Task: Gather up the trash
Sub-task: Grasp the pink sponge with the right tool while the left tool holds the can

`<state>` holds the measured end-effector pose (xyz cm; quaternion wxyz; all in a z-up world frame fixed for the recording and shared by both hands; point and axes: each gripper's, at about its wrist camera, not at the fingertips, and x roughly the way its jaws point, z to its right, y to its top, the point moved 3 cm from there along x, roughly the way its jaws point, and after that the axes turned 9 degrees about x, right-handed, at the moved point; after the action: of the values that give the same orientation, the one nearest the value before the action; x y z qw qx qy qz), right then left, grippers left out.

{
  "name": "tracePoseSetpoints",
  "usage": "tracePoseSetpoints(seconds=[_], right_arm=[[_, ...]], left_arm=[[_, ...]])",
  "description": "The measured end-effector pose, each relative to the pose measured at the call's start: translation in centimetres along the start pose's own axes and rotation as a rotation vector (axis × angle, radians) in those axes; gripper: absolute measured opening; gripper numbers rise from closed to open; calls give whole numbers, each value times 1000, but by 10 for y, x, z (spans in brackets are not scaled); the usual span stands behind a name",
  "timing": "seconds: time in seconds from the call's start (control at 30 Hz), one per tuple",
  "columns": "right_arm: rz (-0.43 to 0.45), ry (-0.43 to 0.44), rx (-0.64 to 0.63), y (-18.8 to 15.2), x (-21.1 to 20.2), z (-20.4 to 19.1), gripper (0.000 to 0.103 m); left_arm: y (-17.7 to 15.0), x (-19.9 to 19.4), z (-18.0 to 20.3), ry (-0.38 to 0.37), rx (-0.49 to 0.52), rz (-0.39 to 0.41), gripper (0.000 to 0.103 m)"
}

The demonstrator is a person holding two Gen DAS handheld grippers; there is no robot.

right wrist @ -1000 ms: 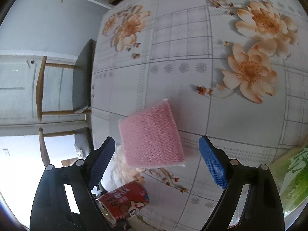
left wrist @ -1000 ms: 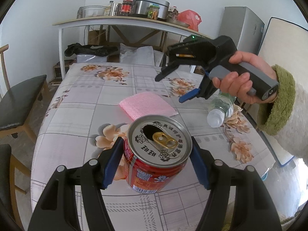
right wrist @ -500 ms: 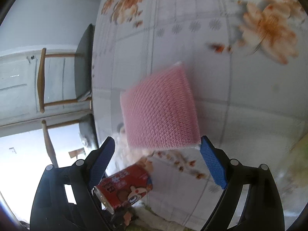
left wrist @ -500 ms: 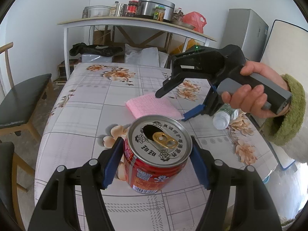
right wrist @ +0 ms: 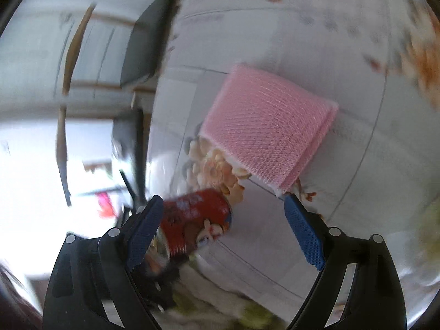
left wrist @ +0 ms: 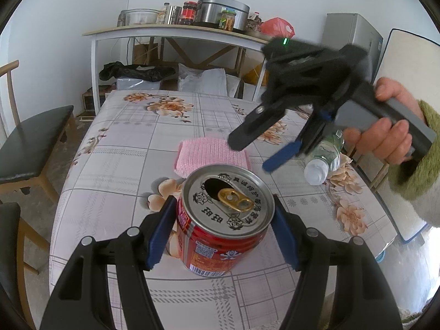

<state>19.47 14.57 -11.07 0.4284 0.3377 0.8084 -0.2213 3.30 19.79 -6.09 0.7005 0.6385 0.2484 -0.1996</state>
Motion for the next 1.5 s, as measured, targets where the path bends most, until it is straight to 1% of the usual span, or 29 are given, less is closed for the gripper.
tracePoseSetpoints(seconds=[0.03,0.1,0.13,0.3,0.33,0.37,0.47,0.53,0.57,0.67,0.73,0.83,0.93,1.13,1.27,1.33,1.37,1.4,1.47,1.5], right_arm=[[30,-43,-39,1,-5,-3,85],[114,-172,-143,6,-13,-11,85],[142,-226,-188,8,-13,-15,86],[187,-415,-395,17,7,-26,86],[192,-448,-443,20,15,-31,86],[193,-464,-476,23,18,-31,86],[183,-476,-563,30,33,-43,86],[169,-467,-609,33,39,-49,90],[160,-465,-621,35,41,-53,93],[125,-440,-628,43,46,-55,94],[125,-411,-588,52,43,-51,94],[127,-336,-506,61,33,-42,94],[134,-349,-472,67,31,-34,94],[93,-403,-499,65,51,-30,94],[86,-416,-472,66,55,-23,94],[89,-428,-441,69,54,-16,92],[88,-436,-414,70,53,-10,89],[93,-441,-397,71,51,-6,88],[120,-439,-343,74,45,5,88],[135,-429,-296,75,40,11,88]], left_arm=[[0,0,0,0,1,0,65],[1,1,1,1,3,0,65],[1,1,1,1,3,0,65],[1,0,1,2,2,-2,65],[1,0,1,2,1,-2,65],[1,0,1,2,2,-3,66],[0,0,1,4,4,-4,65],[0,1,1,7,6,-7,65],[0,1,0,6,4,-8,65],[0,1,-2,10,-6,-9,65],[0,1,-2,8,-2,-10,65],[-1,0,-1,9,6,-8,65],[-2,-1,-2,7,7,-6,65],[-3,-3,1,9,20,-5,65],[-3,-3,2,6,24,-3,65],[-3,-3,2,7,24,-2,65],[-3,-3,2,6,24,-3,65],[-4,-3,2,6,23,-2,65],[-3,-3,2,6,22,-2,65],[-4,-4,2,6,22,-1,65]])
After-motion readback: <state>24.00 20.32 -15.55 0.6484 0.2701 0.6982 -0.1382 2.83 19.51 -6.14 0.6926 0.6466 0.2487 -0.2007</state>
